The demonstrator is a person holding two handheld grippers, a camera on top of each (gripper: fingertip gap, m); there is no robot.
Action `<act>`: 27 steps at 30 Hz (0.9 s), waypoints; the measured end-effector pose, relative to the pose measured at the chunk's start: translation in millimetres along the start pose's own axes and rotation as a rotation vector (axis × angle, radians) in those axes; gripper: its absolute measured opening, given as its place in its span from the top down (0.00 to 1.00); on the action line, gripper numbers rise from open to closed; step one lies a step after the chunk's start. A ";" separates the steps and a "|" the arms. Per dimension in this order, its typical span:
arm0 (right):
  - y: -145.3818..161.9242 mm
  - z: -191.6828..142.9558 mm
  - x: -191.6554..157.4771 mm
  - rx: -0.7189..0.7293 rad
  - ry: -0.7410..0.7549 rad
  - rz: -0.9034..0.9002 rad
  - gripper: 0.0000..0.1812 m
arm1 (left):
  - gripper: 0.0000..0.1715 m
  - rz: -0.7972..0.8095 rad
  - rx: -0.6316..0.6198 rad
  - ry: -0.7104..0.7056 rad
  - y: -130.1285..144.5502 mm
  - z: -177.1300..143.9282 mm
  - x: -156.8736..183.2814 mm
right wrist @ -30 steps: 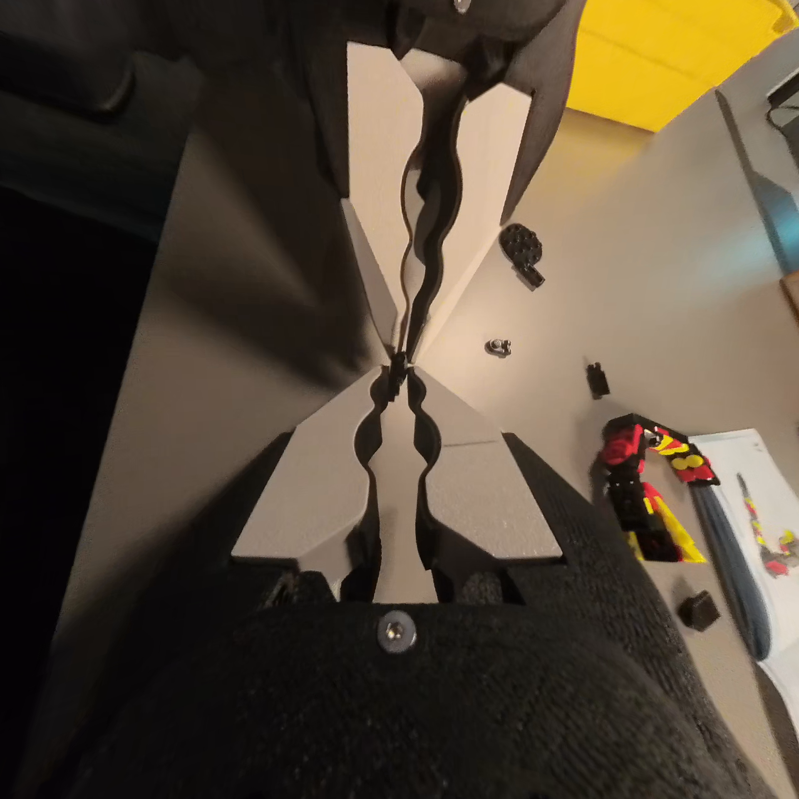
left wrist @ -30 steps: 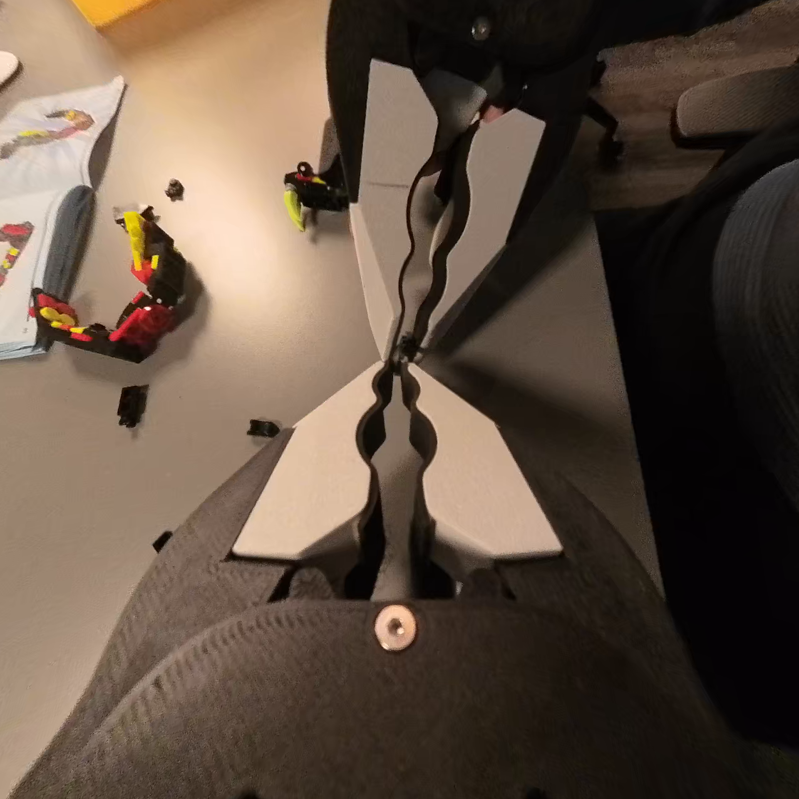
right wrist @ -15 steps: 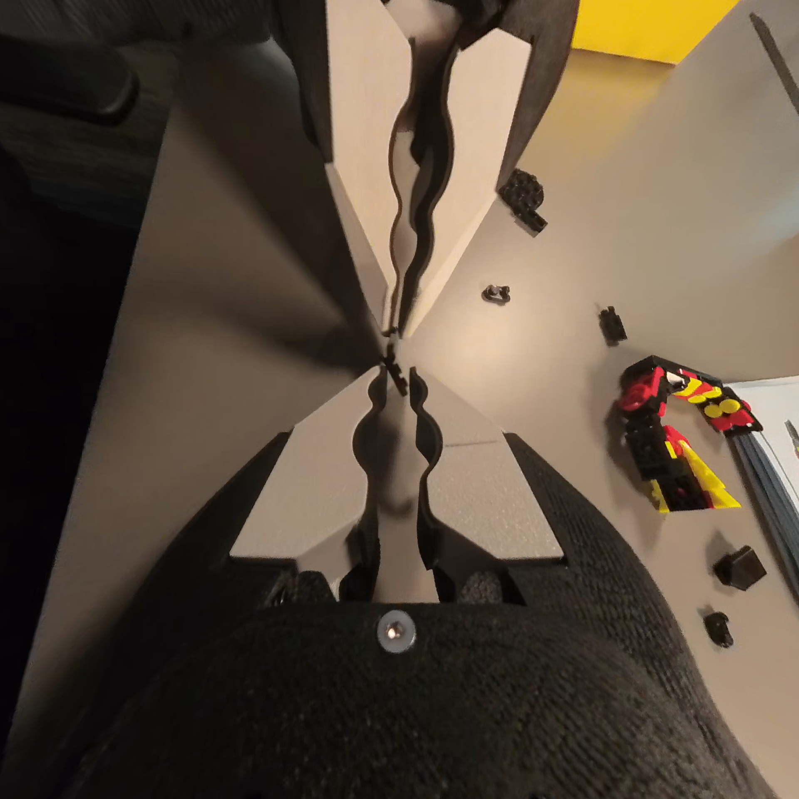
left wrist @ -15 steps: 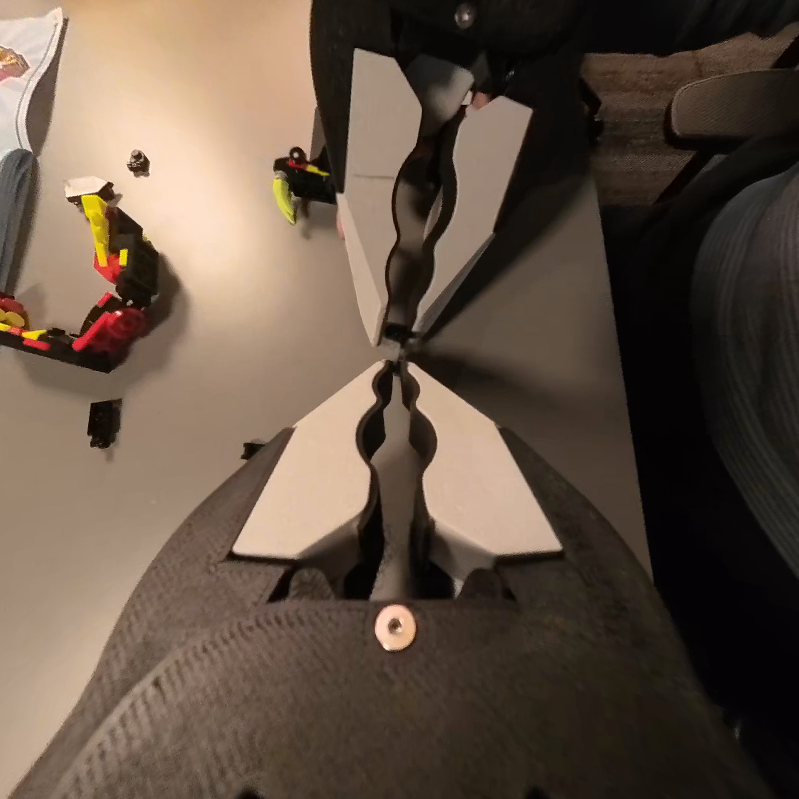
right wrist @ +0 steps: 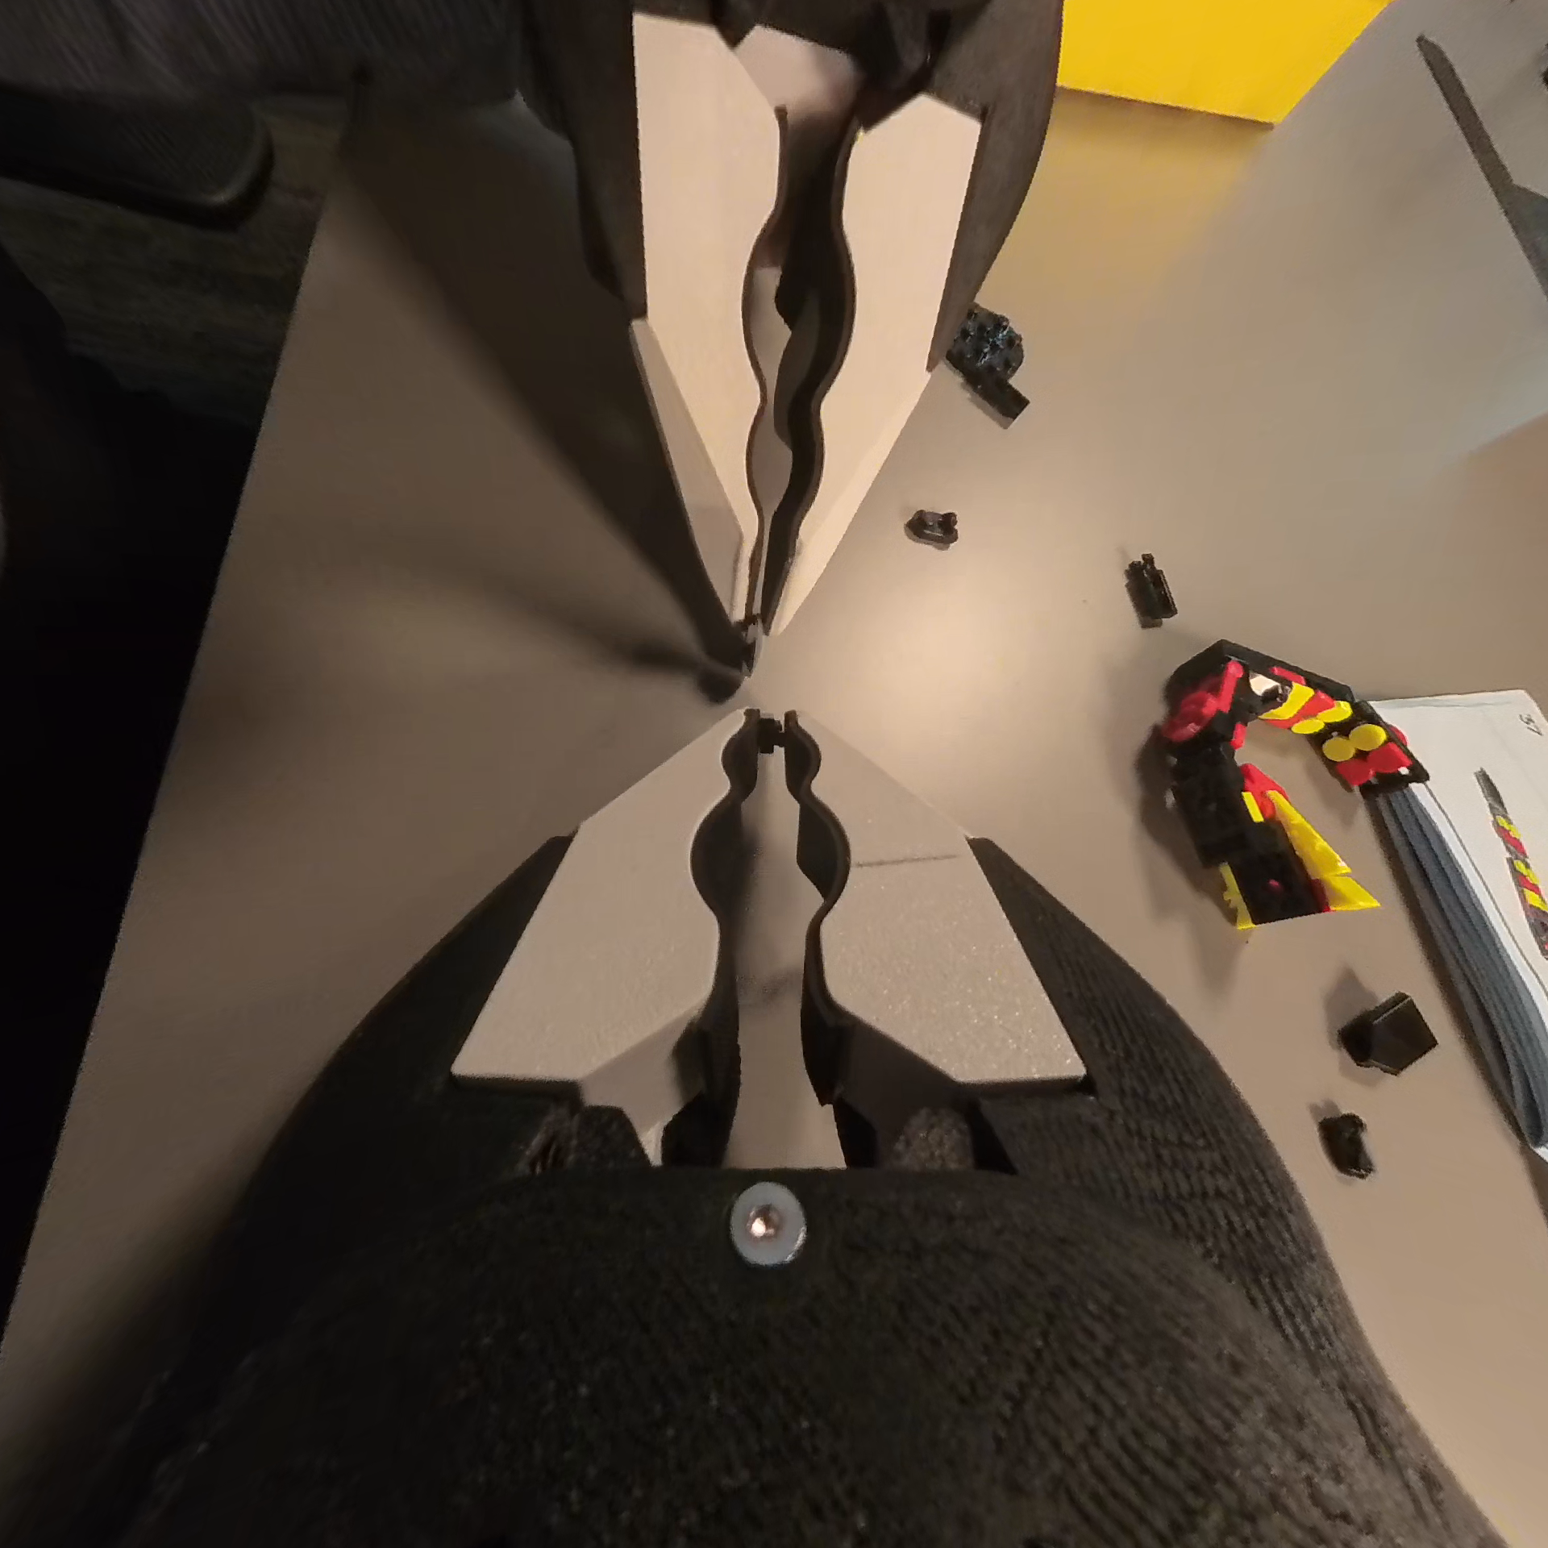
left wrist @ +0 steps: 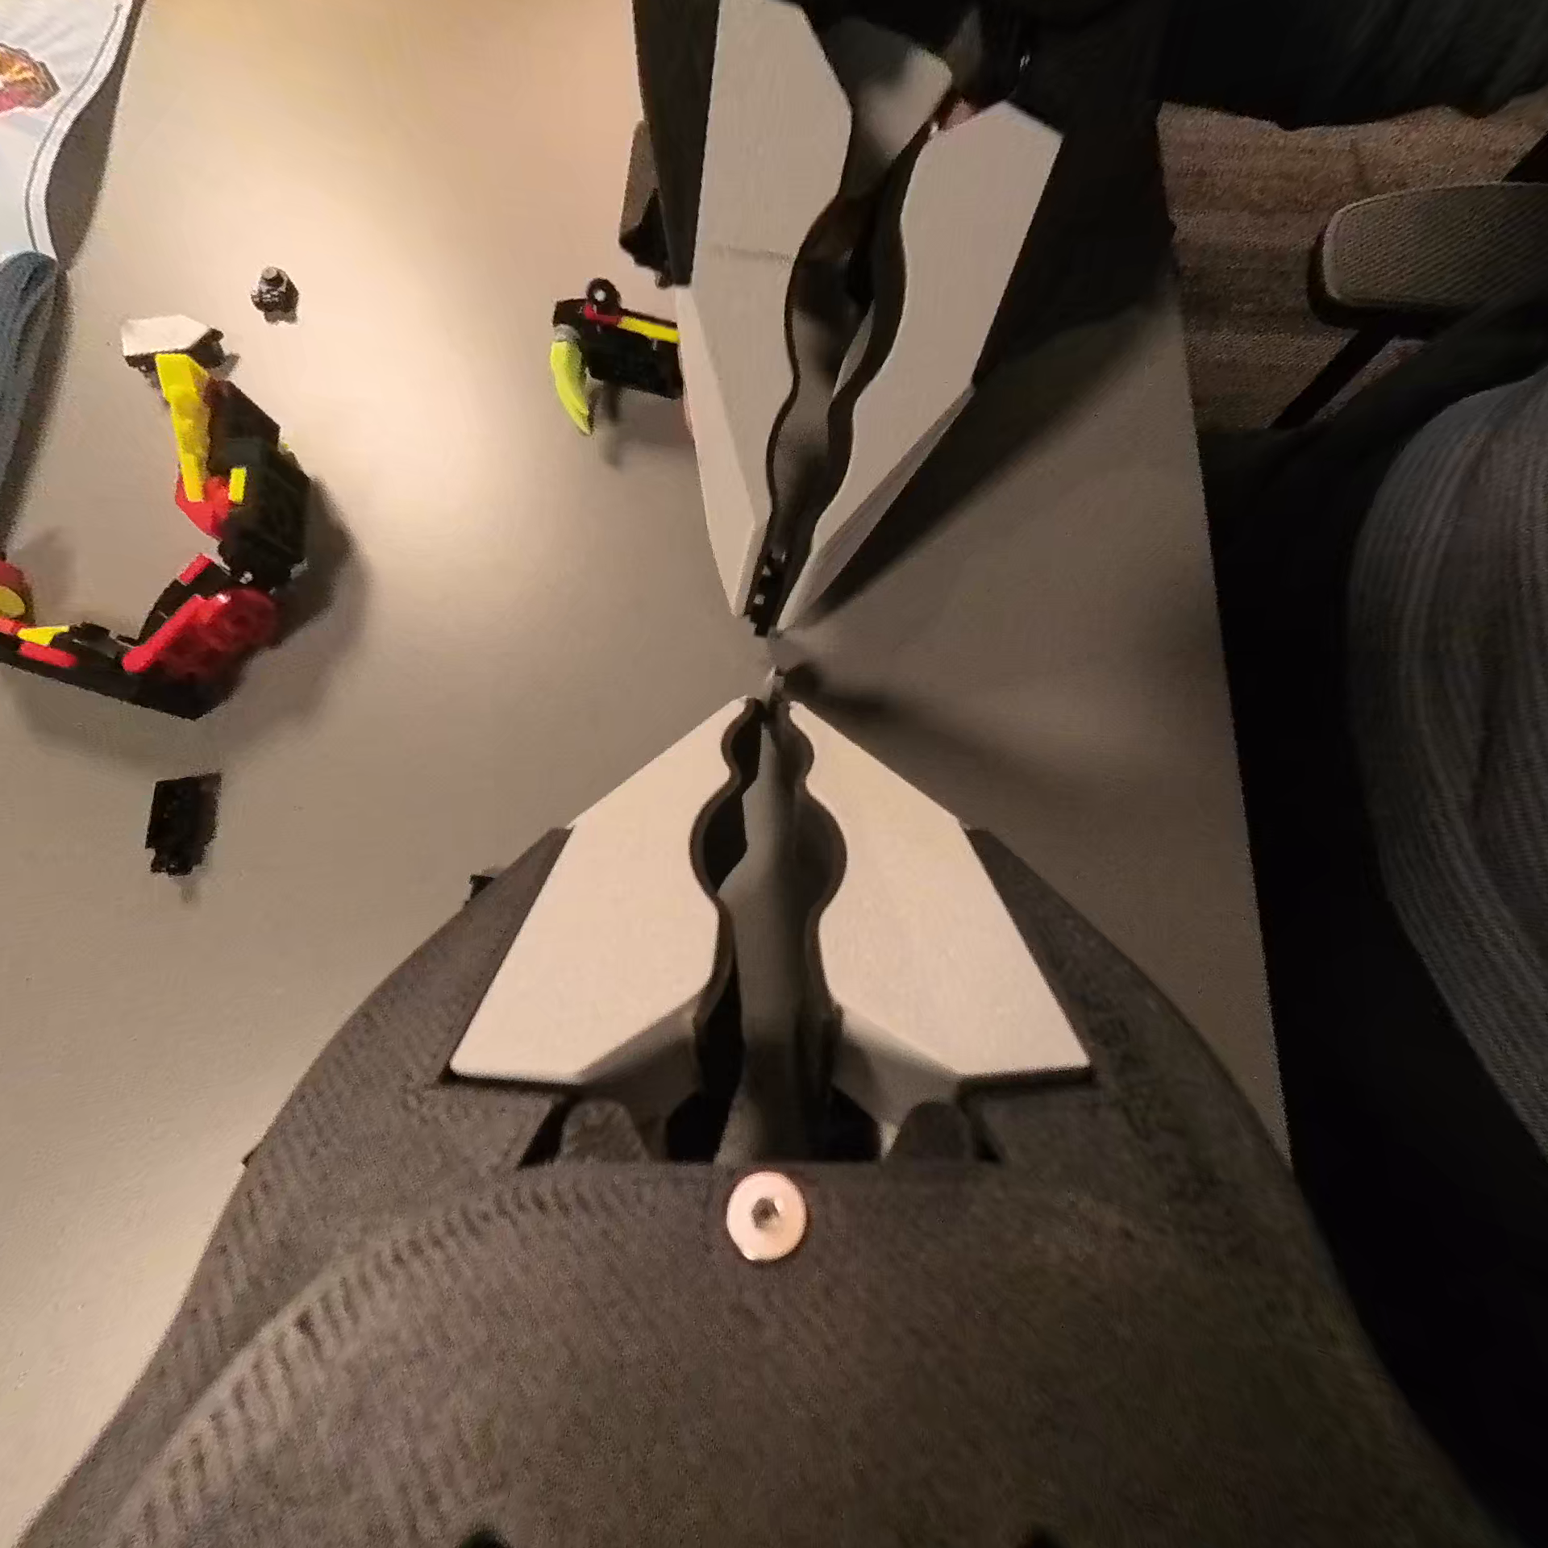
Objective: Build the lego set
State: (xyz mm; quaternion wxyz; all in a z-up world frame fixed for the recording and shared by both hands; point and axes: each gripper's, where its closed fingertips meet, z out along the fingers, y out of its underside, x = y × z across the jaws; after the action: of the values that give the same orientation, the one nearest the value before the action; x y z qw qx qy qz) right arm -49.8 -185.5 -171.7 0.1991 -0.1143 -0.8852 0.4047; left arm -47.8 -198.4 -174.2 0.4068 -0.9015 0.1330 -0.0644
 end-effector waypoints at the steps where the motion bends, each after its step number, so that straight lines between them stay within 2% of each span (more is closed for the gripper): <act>1: -1.2 -1.1 -0.2 -0.006 -0.009 -0.004 0.98 | 0.99 0.001 -0.001 -0.002 0.2 -0.2 -0.5; 3: -2.6 -5.4 -2.4 -0.060 -0.042 -0.032 0.98 | 0.99 0.002 -0.005 -0.013 1.2 -1.4 -2.3; 10: 8.6 -17.6 -23.6 -0.433 -0.284 -0.115 0.98 | 0.99 0.015 0.001 -0.025 0.7 -0.7 -3.0; 13: 15.4 -14.5 -24.2 -0.515 -0.320 -0.141 0.98 | 0.99 0.020 0.005 -0.028 1.0 -0.9 -2.6; 27: 13.1 -9.8 -24.5 -0.480 -0.280 -0.124 0.95 | 0.99 0.022 0.019 -0.010 0.8 -0.4 0.9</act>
State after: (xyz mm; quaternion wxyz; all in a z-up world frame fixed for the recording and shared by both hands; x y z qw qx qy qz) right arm -23.1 -179.3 -182.2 0.0665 -0.0469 -0.9798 0.1825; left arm -47.1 -199.5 -174.5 0.4169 -0.8963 0.1404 -0.0565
